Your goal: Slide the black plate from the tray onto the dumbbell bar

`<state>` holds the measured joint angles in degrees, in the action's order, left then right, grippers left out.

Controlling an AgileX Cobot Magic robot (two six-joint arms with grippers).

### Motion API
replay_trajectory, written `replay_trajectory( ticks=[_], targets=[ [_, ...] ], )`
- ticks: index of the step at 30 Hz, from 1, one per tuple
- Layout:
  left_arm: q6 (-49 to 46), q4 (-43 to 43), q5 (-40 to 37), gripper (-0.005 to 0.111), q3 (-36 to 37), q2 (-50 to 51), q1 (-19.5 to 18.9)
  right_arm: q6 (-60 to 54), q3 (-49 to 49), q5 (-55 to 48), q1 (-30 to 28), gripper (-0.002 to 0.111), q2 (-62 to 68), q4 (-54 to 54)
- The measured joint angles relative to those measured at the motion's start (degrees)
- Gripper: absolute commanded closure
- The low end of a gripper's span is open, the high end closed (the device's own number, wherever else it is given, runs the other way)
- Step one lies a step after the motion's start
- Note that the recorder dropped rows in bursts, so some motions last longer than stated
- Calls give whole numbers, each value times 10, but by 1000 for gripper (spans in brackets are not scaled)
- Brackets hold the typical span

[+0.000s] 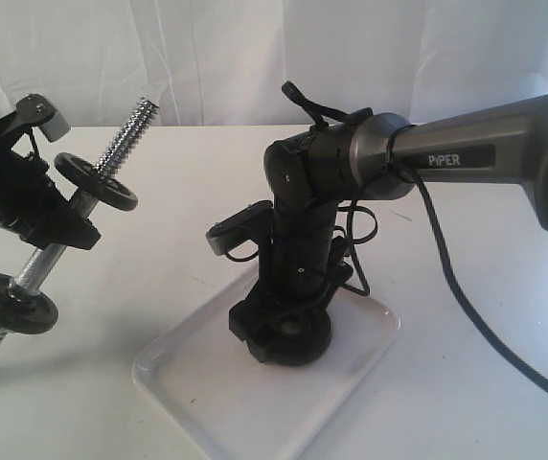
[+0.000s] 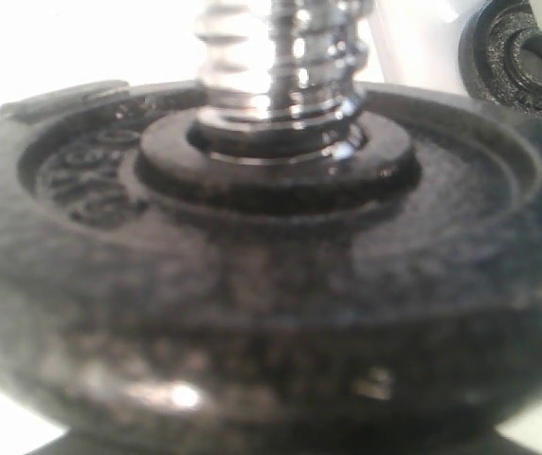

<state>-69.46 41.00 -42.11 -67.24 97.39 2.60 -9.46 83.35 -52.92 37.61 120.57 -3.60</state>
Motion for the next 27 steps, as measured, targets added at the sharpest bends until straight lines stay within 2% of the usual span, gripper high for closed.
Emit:
replay_trajectory(
  ticks=[11, 20, 27],
  targets=[
    [0, 0, 0, 107, 0, 0, 0, -2, 11, -45, 0, 108, 14, 4],
    [-1, 0, 0, 107, 0, 0, 0, -12, 0, 20, 0, 108, -11, -67],
    [-1, 0, 0, 107, 0, 0, 0, -14, -2, 11, -17, 108, -62, -79]
  ],
)
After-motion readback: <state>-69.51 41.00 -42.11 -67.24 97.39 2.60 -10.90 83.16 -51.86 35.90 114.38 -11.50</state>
